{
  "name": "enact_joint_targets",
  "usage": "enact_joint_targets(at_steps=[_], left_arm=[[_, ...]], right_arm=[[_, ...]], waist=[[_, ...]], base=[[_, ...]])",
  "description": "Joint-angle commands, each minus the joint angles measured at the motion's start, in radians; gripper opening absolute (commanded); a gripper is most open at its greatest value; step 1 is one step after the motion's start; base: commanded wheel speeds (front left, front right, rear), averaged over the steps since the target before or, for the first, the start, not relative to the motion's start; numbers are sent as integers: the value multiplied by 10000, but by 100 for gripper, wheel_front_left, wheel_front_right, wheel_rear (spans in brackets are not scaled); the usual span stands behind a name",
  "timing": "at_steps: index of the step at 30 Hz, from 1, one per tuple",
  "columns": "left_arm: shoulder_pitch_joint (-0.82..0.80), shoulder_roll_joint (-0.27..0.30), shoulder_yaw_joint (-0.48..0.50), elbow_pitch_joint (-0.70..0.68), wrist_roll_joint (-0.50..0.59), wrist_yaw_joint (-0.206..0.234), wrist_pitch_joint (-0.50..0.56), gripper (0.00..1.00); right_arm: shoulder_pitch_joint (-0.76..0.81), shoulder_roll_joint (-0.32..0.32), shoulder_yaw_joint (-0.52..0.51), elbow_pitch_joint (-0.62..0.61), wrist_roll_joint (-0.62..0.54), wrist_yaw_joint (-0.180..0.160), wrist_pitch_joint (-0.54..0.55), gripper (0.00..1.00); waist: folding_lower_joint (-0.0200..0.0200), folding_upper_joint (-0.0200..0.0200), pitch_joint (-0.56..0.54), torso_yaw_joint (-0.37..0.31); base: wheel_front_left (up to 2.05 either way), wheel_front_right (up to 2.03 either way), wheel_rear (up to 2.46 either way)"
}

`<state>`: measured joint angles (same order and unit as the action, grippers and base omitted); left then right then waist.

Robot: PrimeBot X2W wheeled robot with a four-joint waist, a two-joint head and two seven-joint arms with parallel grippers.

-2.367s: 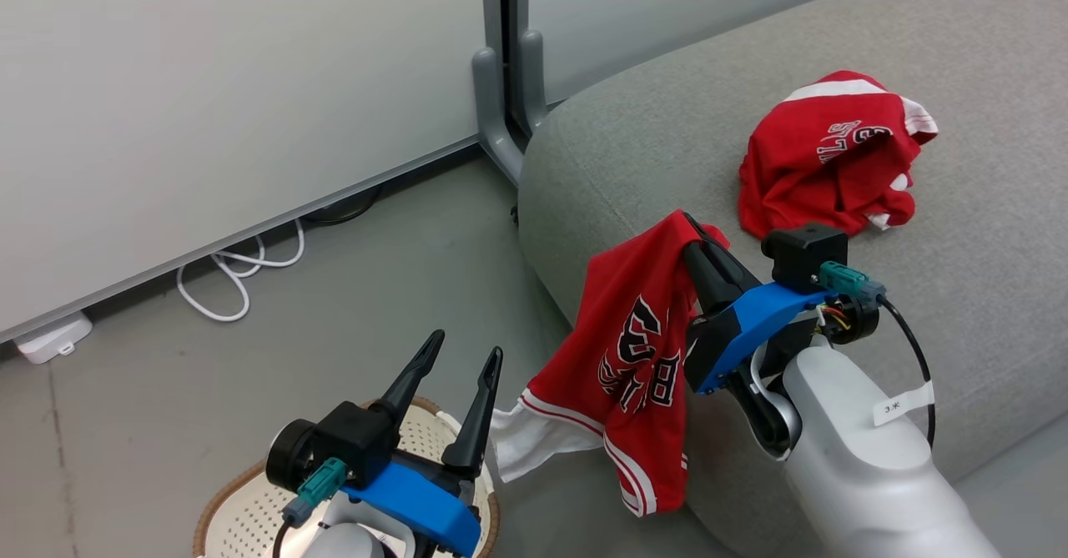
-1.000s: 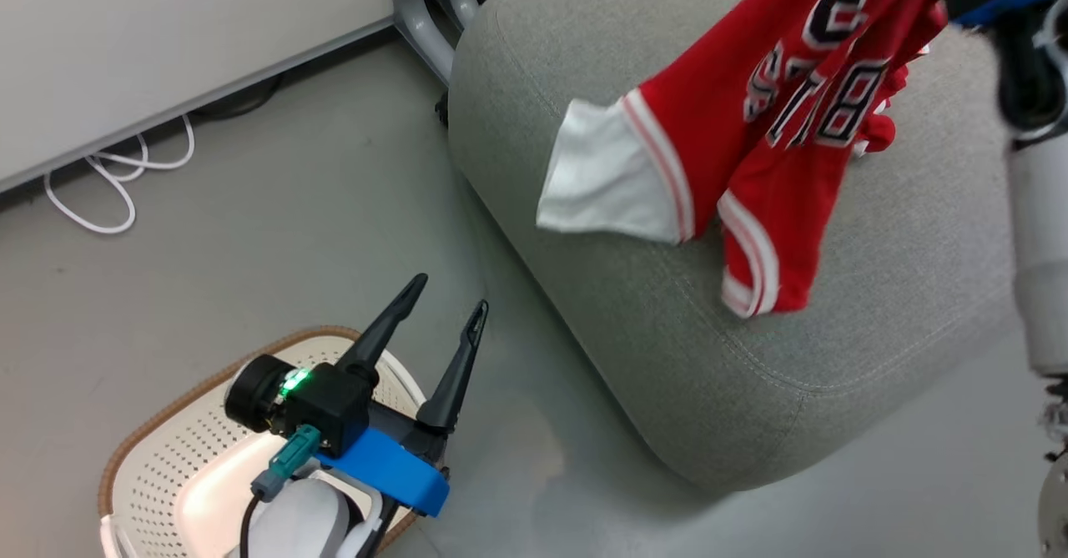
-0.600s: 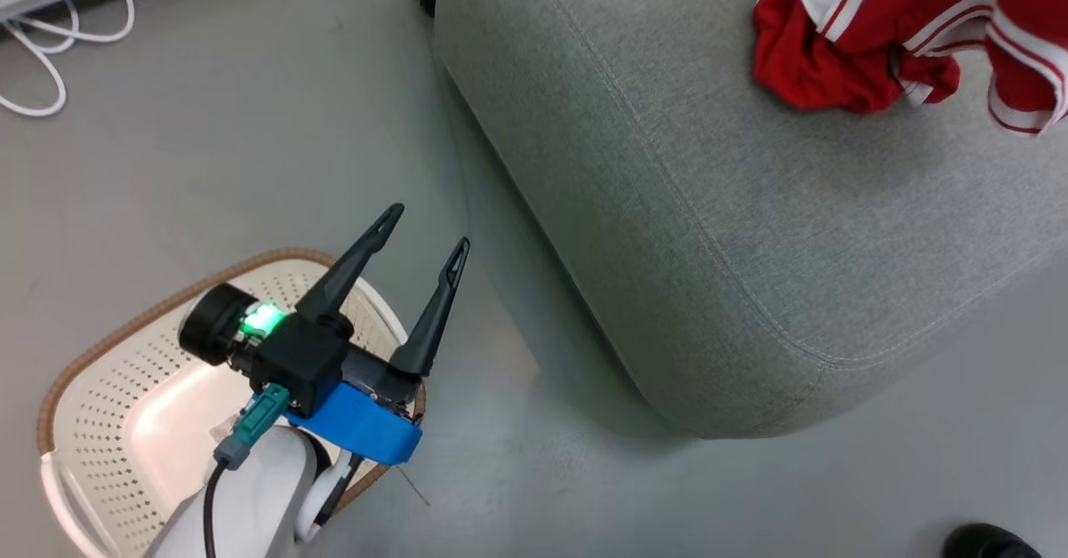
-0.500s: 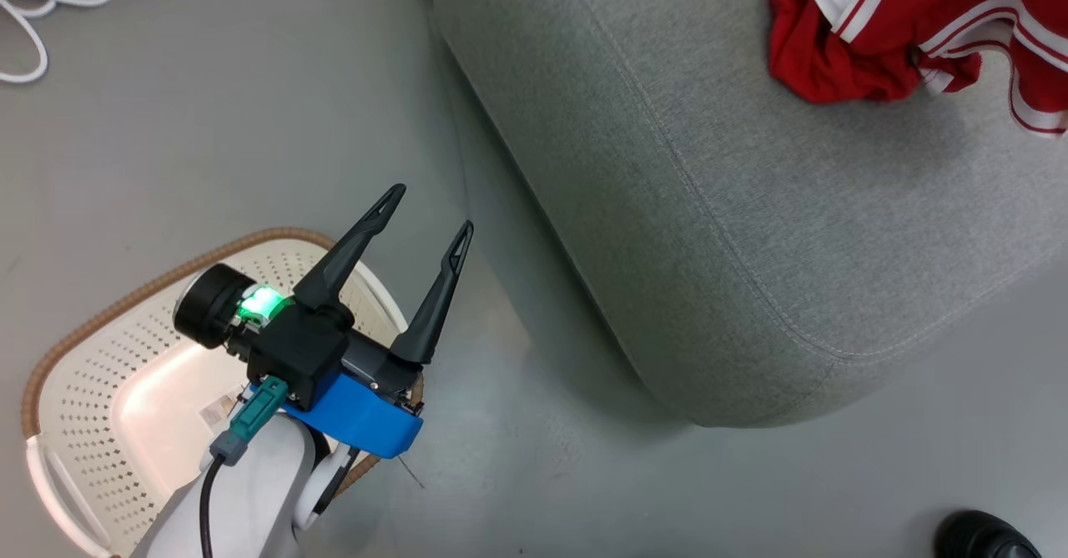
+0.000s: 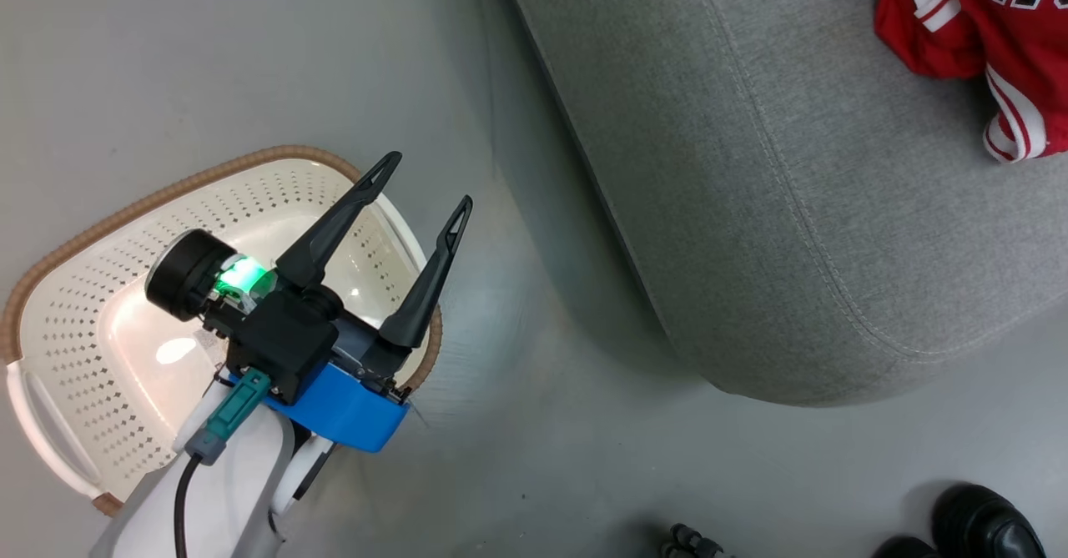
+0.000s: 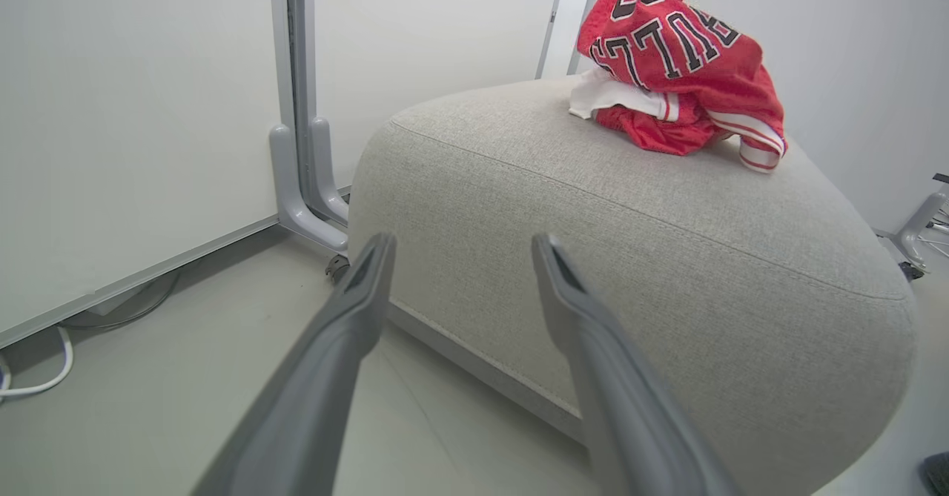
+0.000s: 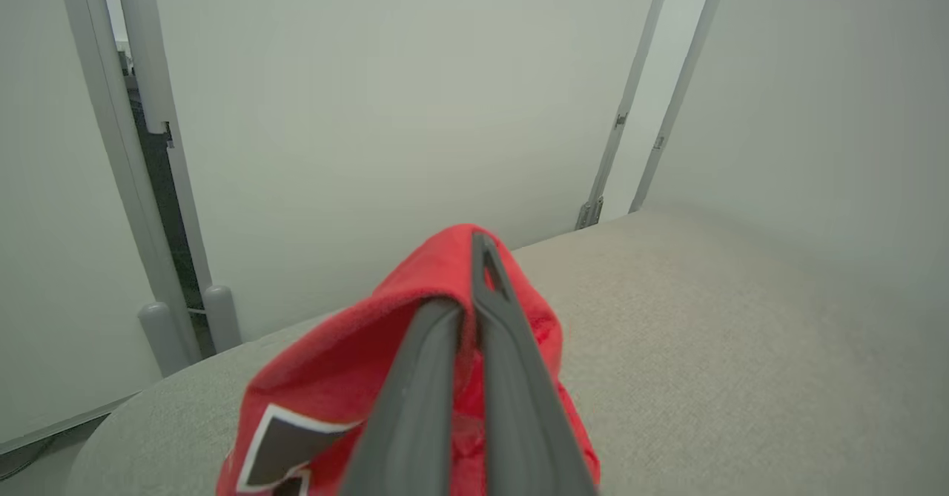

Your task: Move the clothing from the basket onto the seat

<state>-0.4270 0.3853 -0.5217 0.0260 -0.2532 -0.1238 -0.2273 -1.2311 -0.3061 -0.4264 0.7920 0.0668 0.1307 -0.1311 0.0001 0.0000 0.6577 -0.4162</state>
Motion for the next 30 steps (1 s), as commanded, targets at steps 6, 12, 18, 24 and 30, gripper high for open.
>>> enact_joint_targets(at_steps=[6,12,18,24,30], left_arm=[[-127,62,15,-146,-82,85,50,100],[-251,12,-34,-99,-95,86,15,100],[-170,-144,-70,170,-245,108,-124,100],[-26,-554,-225,767,-501,64,-282,100],[272,-1062,-166,1436,-725,29,-377,100]], right_arm=[[584,168,-51,1458,-86,1,-466,0],[652,139,4,2180,-93,1,-598,0],[564,1,129,2744,-149,1,-568,100],[895,-139,431,3044,-248,1,-725,100],[1515,-170,901,3174,-27,1,-864,100]], waist=[[-1,0,166,309],[-1,0,118,409],[-1,0,-184,460],[-1,0,-883,661],[-1,0,-1921,965]], base=[[0,0,0],[0,0,0],[0,0,0],[0,0,0],[0,0,0]])
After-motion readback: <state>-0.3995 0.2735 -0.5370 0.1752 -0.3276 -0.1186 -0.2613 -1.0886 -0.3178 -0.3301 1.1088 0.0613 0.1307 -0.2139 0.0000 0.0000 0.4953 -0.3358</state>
